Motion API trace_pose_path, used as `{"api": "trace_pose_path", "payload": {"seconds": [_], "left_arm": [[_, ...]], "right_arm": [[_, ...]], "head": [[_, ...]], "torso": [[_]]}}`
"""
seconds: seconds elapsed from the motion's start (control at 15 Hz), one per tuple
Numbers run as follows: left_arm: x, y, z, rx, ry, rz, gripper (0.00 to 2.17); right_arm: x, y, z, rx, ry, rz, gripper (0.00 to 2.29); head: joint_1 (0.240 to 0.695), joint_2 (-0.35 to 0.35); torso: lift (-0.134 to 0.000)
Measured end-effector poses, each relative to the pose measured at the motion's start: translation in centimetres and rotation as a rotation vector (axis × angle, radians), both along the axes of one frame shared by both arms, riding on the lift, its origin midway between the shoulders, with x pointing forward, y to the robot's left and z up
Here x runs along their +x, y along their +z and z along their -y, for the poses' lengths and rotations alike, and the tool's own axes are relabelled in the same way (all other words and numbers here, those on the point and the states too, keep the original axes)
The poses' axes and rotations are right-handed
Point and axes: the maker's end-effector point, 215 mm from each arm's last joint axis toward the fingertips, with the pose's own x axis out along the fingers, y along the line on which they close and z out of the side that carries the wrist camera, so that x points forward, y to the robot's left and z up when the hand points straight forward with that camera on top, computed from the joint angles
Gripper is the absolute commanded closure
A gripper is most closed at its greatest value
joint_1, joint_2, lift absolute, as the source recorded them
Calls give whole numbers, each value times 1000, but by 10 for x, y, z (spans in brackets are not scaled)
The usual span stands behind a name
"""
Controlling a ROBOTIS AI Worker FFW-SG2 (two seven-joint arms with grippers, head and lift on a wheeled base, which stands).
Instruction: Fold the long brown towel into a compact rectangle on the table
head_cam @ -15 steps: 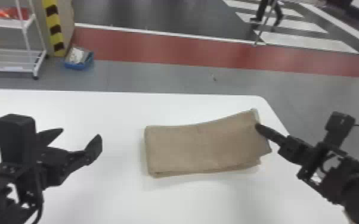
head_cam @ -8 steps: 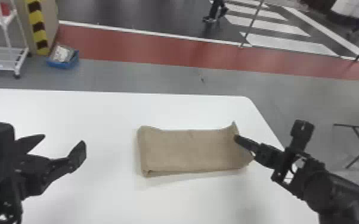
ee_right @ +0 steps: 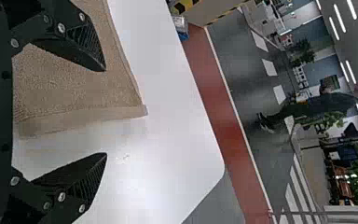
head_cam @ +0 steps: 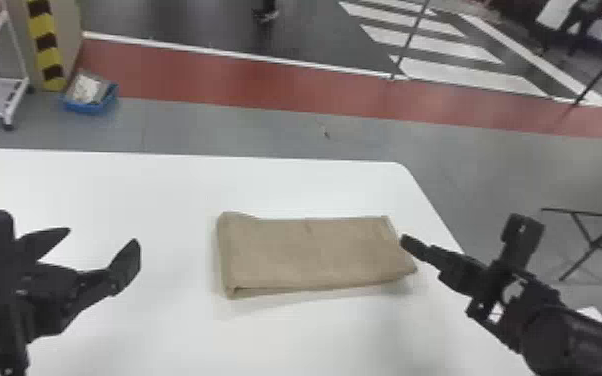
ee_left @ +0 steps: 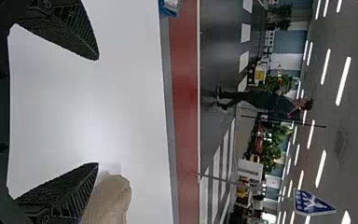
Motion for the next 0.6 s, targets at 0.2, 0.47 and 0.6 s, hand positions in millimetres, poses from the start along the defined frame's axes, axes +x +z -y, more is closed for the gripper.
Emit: {"api": "trace_pose_path", "payload": {"seconds": [0.2, 0.47, 0.6], "left_arm": [[-8, -1, 33, -19, -43, -6, 117], [-11, -6, 99, -15, -80, -9, 275], [-8, -9, 135, -1, -102, -6, 350]], "right_arm": [[-15, 3, 12, -6, -16, 13, 49], [-28, 7, 23, -39, -33, 34, 49], [-36, 9, 29, -51, -41, 43, 49]], "head": [[695, -350], [695, -350], [695, -350]], "torso": [[-124], [-124], [-124]]}}
